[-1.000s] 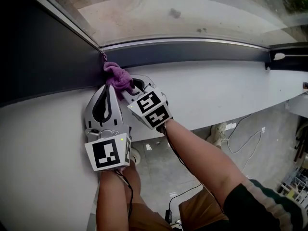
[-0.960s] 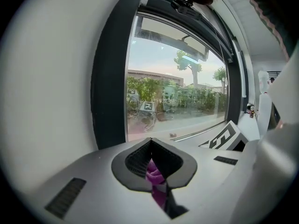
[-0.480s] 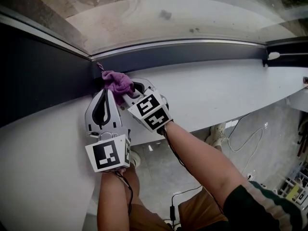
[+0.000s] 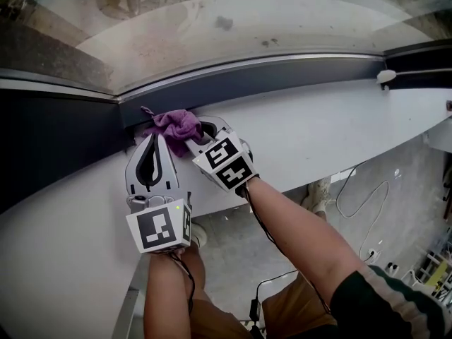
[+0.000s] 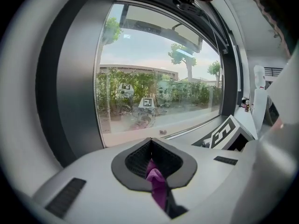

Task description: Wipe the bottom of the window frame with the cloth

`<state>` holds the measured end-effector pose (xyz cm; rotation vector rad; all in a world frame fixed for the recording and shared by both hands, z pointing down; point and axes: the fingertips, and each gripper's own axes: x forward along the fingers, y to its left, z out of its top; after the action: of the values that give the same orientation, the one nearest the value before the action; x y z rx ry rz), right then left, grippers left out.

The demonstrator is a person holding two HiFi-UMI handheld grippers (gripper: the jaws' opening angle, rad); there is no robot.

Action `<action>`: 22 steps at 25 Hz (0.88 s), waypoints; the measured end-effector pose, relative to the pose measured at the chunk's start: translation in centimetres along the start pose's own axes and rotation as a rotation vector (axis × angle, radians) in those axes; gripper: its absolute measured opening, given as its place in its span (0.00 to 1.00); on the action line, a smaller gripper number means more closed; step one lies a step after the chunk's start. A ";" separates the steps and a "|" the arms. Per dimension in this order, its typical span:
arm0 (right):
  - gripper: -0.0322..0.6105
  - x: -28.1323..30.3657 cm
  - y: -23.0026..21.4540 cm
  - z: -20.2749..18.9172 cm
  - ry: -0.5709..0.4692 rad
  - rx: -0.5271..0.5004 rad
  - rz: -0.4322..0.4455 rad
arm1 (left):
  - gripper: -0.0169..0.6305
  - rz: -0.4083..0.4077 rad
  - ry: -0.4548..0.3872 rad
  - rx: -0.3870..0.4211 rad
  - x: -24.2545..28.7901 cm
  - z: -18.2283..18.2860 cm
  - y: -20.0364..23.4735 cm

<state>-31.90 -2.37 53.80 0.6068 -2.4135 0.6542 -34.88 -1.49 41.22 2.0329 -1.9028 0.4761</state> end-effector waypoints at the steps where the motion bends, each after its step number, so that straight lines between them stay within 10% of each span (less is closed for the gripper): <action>1: 0.22 -0.3 -0.3 -0.1 0.001 0.000 -0.001 | 0.04 -0.003 0.002 0.002 0.2 0.0 -0.4; 22: 0.22 -7.2 -7.3 -2.7 0.019 0.021 -0.063 | 0.04 -0.068 0.026 0.014 2.4 0.9 -8.1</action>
<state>-21.55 -4.62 53.59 0.6793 -2.3628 0.6572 -26.62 -3.53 41.52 2.0829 -1.8137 0.4980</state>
